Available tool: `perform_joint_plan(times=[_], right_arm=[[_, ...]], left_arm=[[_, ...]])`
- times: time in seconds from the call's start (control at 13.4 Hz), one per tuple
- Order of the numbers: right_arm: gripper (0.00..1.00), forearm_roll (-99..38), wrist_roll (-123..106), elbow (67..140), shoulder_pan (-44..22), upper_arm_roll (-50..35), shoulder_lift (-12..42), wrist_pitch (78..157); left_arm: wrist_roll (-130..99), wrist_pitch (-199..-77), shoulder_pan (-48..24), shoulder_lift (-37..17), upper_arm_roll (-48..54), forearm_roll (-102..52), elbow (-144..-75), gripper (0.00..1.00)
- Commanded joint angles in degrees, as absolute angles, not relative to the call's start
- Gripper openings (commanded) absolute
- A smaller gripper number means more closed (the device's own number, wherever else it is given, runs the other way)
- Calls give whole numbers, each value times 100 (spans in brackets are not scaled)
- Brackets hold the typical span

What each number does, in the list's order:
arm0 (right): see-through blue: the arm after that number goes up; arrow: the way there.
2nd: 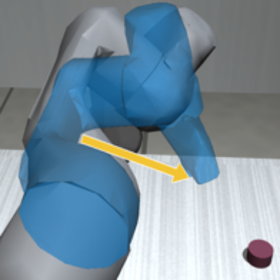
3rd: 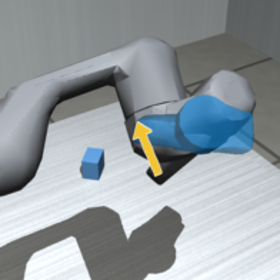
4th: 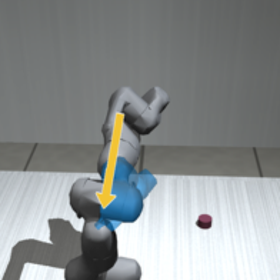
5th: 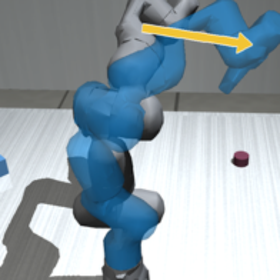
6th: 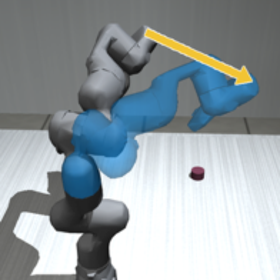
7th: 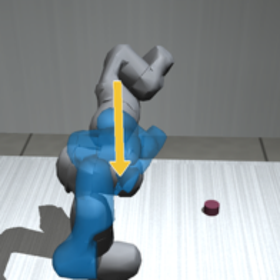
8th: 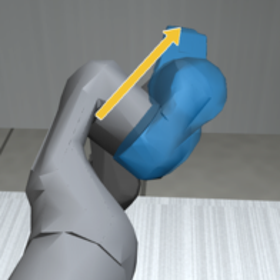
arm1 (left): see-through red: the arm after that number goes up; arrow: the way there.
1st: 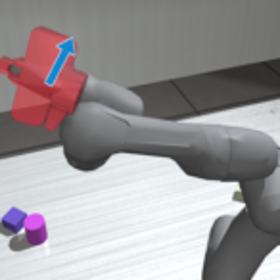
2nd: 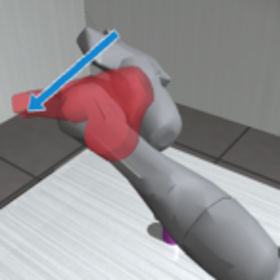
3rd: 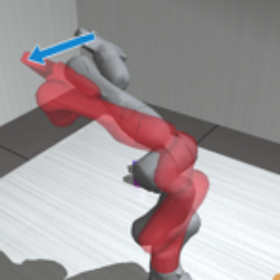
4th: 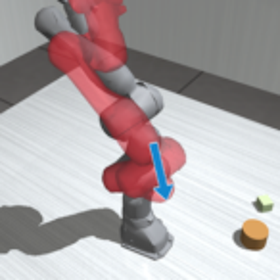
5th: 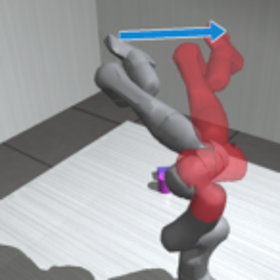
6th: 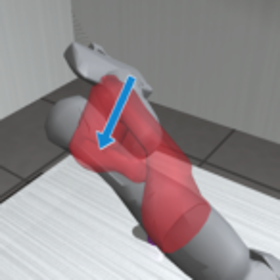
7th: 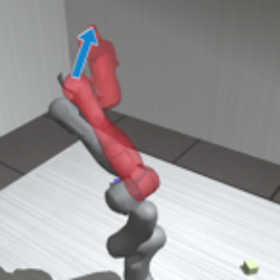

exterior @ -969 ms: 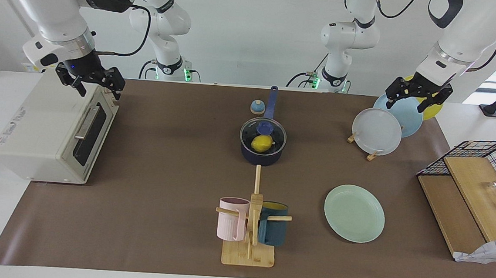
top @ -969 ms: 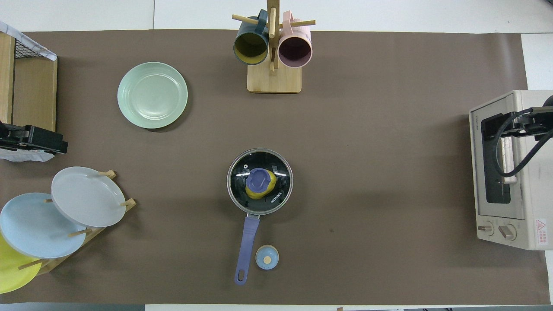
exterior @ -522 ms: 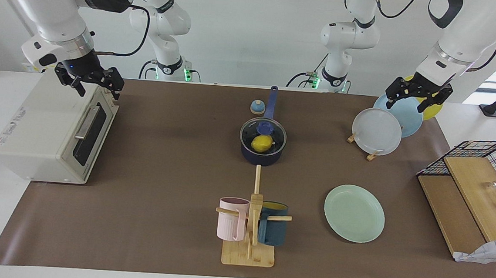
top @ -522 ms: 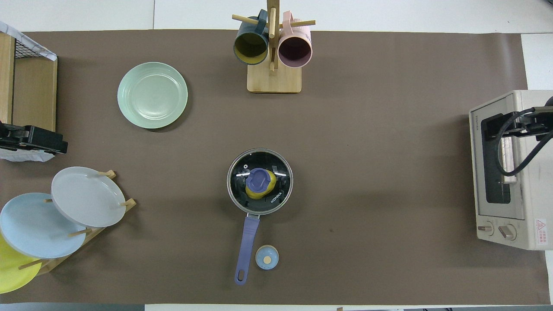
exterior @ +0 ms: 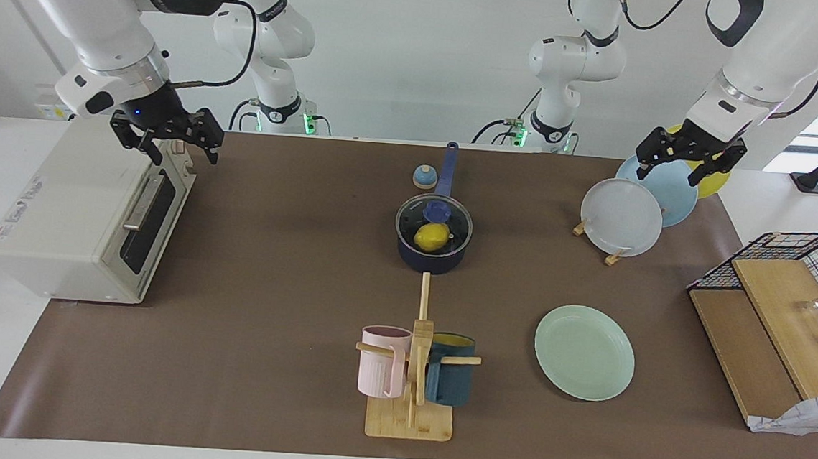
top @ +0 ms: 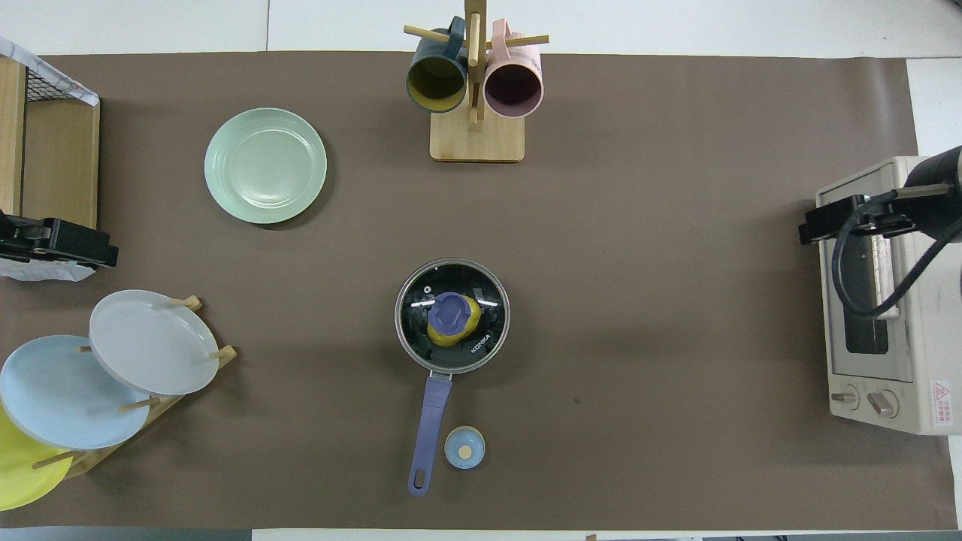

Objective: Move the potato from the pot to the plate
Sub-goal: 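Reach the right gripper over the glass lid on the pot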

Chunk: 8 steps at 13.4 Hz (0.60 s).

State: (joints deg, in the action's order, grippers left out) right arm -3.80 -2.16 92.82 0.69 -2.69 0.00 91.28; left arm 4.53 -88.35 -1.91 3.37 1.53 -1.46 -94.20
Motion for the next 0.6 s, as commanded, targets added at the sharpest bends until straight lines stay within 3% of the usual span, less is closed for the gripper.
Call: perform_joint_plan(times=[0.0, 0.3, 0.52], right_arm=[[100, -475, 506, 9045, -603, -413, 210, 9185], [100, -47, 2299, 8116, -2307, -431, 1034, 9158], [100, 71, 3486, 8024, -3276, -431, 1406, 9734]], left_arm=[[475, -8807, -123, 466, 202, -44, -9527, 100], [466, -8807, -123, 466, 202, -53, -9527, 100], [466, -8807, -123, 466, 202, -44, -9527, 100]])
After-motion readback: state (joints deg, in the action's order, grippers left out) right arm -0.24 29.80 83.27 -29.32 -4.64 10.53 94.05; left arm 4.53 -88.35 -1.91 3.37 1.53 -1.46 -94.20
